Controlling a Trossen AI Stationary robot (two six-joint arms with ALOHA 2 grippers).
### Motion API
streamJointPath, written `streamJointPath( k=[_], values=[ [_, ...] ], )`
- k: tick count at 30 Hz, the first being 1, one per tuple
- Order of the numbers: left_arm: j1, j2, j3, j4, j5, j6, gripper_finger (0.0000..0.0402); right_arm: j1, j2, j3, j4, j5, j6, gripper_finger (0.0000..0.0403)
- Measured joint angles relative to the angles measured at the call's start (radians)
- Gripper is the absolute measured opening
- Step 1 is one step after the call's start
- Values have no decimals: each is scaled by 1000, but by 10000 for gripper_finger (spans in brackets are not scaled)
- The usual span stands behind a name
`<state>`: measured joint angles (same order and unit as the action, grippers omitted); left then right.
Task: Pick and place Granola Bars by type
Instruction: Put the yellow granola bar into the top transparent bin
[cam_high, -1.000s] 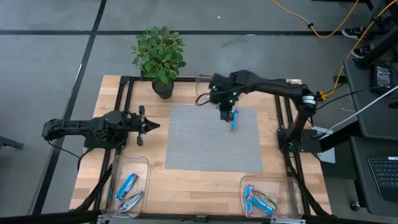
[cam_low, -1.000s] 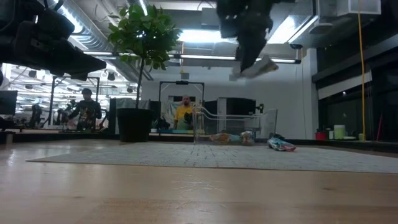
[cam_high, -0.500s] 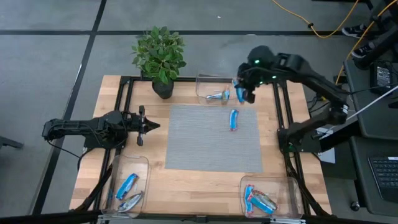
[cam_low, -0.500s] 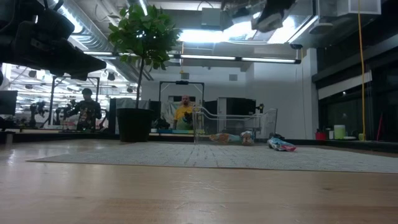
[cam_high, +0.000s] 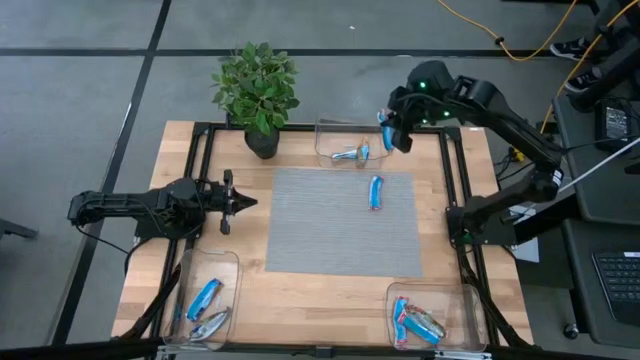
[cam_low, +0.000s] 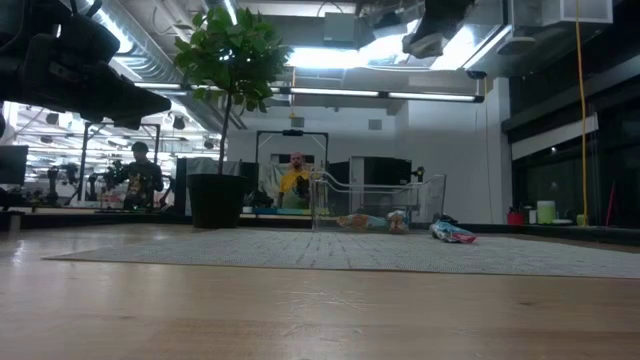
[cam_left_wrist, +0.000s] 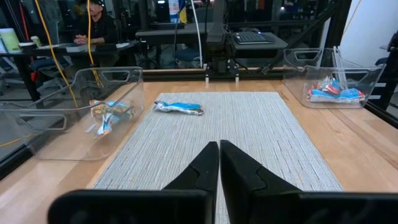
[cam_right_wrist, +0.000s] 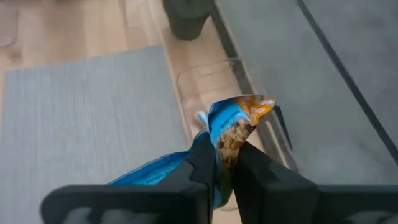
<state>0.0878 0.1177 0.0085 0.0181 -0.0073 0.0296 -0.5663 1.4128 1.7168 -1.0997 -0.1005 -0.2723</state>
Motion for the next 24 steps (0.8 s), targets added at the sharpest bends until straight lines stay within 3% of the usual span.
streamJointPath(
  k=[8, 14, 20, 24],
  values=[
    [0, 0, 0, 0, 0, 0, 9, -61, 71, 28, 56, -34, -66, 31],
    [0, 0, 0, 0, 0, 0, 12, -104, 206, 208, -13, -33, -131, 44],
    [0, 0, 0, 0, 0, 0, 7, -174, 346, 410, -27, -34, -129, 33],
    [0, 0, 0, 0, 0, 0, 7, -209, 417, 476, -59, -34, -125, 34]
  ],
)
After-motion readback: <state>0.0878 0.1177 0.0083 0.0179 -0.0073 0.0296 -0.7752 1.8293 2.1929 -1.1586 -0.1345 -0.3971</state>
